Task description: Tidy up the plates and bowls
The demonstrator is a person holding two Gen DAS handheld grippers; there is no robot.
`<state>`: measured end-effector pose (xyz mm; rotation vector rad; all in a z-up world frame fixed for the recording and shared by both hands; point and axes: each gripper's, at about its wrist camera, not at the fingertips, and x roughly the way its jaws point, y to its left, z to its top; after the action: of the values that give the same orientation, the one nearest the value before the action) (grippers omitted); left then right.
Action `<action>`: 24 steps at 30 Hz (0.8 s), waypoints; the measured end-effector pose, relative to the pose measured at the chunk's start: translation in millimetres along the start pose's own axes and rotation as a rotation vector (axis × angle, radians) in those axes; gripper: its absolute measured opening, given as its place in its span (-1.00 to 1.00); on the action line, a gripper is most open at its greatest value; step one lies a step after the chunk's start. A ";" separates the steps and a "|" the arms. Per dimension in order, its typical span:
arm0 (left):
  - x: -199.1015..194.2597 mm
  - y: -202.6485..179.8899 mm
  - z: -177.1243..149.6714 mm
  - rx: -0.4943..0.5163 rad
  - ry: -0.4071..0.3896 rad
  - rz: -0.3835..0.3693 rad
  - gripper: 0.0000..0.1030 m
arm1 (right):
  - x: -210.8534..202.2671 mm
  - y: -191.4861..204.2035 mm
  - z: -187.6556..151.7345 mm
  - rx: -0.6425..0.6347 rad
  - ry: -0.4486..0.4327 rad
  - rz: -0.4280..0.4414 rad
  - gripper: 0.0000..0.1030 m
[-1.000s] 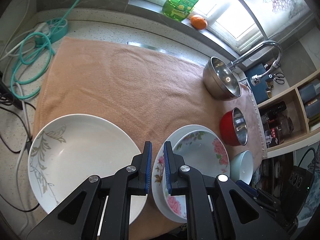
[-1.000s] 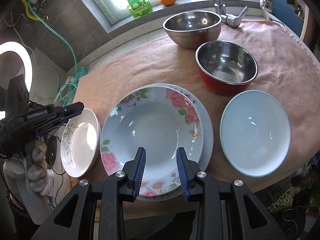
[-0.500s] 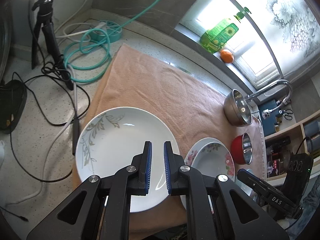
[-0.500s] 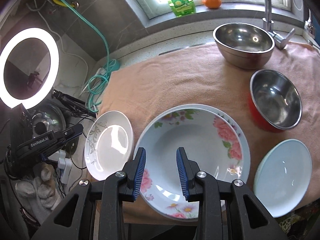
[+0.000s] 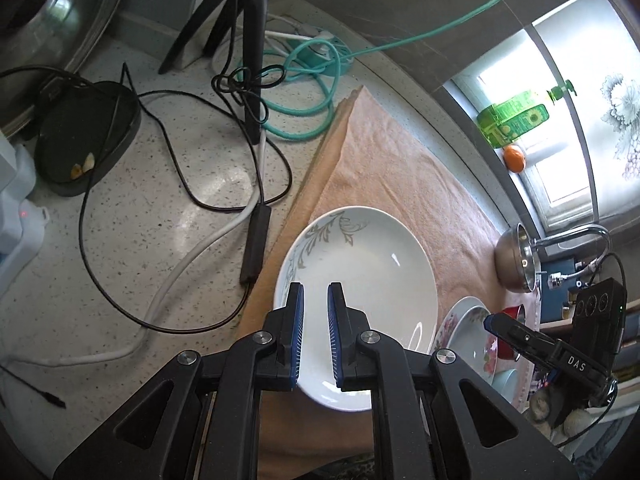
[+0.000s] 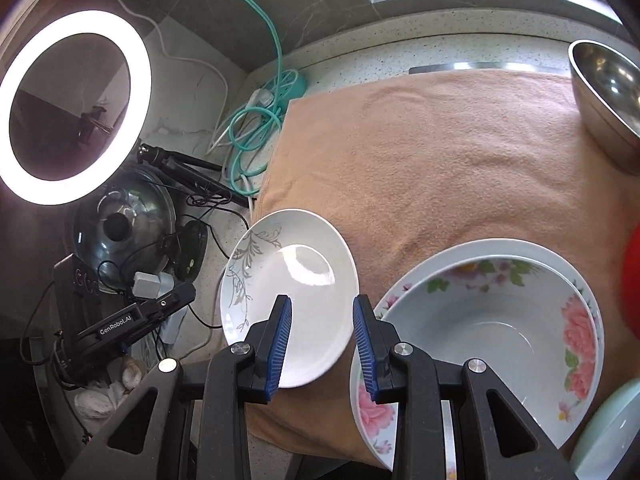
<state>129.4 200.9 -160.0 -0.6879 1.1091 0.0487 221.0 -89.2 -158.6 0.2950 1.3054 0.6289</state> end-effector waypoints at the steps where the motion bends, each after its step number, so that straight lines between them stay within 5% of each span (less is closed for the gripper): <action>1: 1.4 3.0 -0.8 -0.006 0.005 0.000 -0.80 | 5.1 0.3 2.7 0.002 0.014 0.006 -0.44; 24: 22.2 16.5 5.2 -0.024 0.040 0.003 -0.80 | 68.8 -16.3 29.1 0.035 0.131 -0.062 -0.54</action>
<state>137.8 210.2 -185.2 -0.7110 1.1494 0.0506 262.0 -58.0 -215.2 0.2438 1.4467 0.5808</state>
